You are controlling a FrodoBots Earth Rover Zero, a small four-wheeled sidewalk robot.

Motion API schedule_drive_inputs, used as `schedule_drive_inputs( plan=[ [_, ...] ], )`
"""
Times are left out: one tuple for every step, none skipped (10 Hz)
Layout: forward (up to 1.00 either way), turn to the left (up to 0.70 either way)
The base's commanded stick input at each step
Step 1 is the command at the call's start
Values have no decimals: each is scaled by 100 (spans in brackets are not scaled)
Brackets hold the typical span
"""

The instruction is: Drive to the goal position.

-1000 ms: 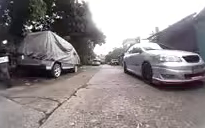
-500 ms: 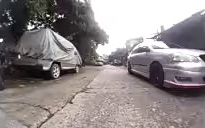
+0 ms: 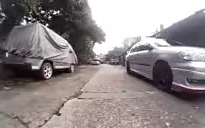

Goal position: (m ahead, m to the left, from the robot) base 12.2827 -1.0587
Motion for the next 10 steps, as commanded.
schedule_drive_inputs(
  plan=[
    [70,0],
    [70,0],
    [70,0],
    [70,0],
    [70,0],
    [70,0],
    [70,0],
    [70,0],
    [70,0],
    [70,0]
  ],
)
